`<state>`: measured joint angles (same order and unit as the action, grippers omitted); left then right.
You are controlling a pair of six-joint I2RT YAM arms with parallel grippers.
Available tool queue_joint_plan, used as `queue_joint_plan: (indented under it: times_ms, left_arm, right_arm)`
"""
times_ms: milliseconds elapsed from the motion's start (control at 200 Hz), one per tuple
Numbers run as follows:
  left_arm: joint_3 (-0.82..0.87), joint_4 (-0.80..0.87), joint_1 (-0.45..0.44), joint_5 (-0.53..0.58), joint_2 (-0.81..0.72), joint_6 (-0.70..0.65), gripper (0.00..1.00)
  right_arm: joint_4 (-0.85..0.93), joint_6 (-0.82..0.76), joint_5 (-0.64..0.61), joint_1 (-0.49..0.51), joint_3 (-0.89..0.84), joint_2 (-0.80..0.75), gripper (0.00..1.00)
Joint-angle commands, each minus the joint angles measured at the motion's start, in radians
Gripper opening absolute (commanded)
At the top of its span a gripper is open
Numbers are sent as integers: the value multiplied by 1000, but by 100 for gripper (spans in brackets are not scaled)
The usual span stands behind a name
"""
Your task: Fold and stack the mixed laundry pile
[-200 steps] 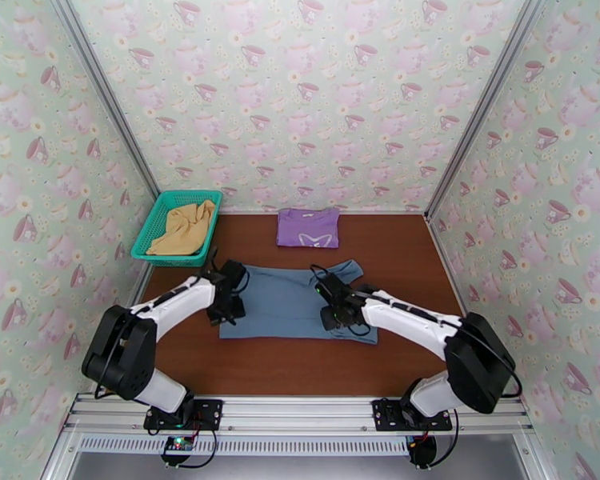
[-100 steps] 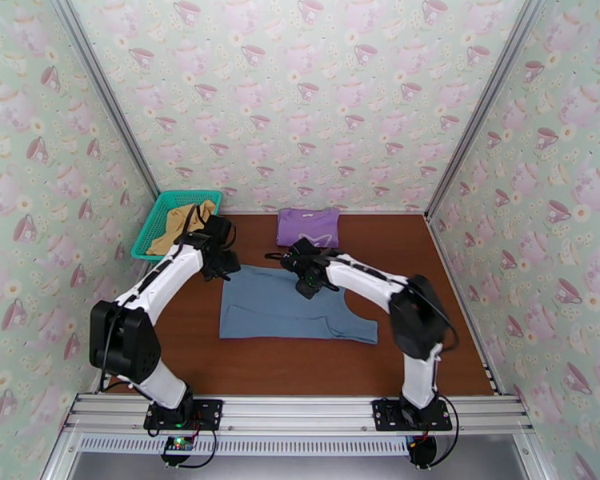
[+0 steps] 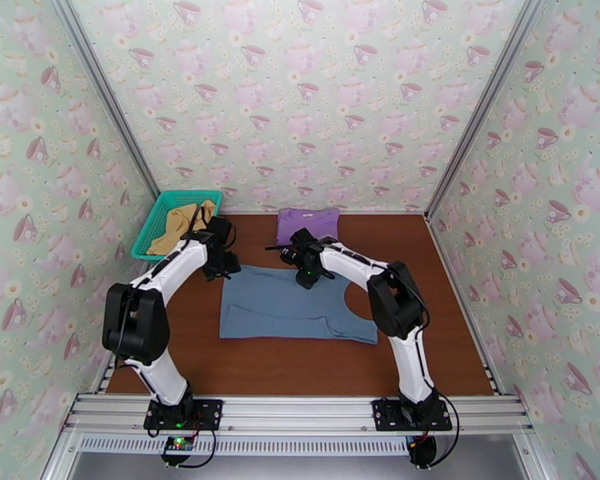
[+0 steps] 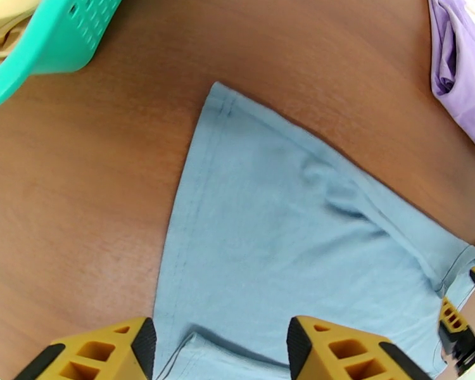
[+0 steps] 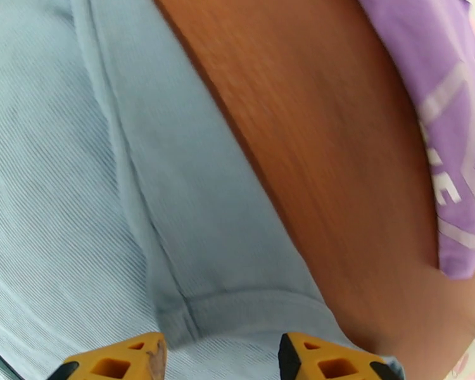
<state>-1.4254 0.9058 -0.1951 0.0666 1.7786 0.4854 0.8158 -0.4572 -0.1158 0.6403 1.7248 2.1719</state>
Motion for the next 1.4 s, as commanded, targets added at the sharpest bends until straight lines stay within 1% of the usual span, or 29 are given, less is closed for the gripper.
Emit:
queue_joint_plan:
  times_ms: [0, 140, 180, 215, 255, 290, 321, 486, 566, 656, 751, 901, 1042, 1127, 1237, 1317, 1392]
  left_arm:
    - [-53, -27, 20, -16, 50, -24, 63]
    - [-99, -36, 37, -42, 117, -27, 65]
    - [-111, -41, 39, -43, 131, -27, 65]
    - [-119, -46, 40, -44, 142, -28, 65]
    - [-127, -49, 39, -46, 152, -28, 65]
    - [-136, -50, 40, -49, 163, -31, 65]
    - [-145, -49, 40, -49, 172, -34, 65]
    - [-210, -26, 42, -21, 244, -56, 65]
    - [-249, -13, 49, -25, 289, -57, 66]
    - [-292, 6, 59, -31, 342, -45, 68]
    - [-328, 23, 67, -35, 390, -20, 68]
    - [-376, 35, 70, -45, 451, 20, 66]
    - [-420, 38, 71, -61, 506, 37, 63]
    - [-433, 39, 70, -65, 530, 44, 58]
    - [-435, 41, 66, -70, 551, 45, 48]
    - [-429, 42, 63, -69, 562, 42, 36]
    - [-423, 43, 59, -70, 569, 41, 18]
  right_arm:
    - [31, -6, 42, 5, 42, 39, 54]
    - [42, -6, 32, 4, 79, 78, 54]
    - [46, -7, 26, 5, 91, 90, 50]
    - [49, -7, 21, 5, 103, 98, 42]
    - [54, -5, 15, 5, 114, 107, 28]
    - [56, 0, 9, 4, 120, 111, 9]
    - [57, 1, 5, 5, 121, 109, 0]
    - [51, -1, -11, 4, 102, 67, 0]
    - [44, -10, -26, 5, 89, 44, 0]
    - [50, -18, -35, 4, 90, 37, 0]
    - [56, -21, -33, 4, 98, 44, 0]
    - [63, -19, -22, 5, 105, 57, 0]
    - [65, -17, -10, 5, 104, 63, 0]
    - [62, -15, -5, 5, 98, 65, 0]
    - [62, -11, 3, 5, 98, 66, 0]
    - [62, -8, 9, 5, 93, 65, 0]
    - [59, -3, 12, 4, 89, 61, 0]
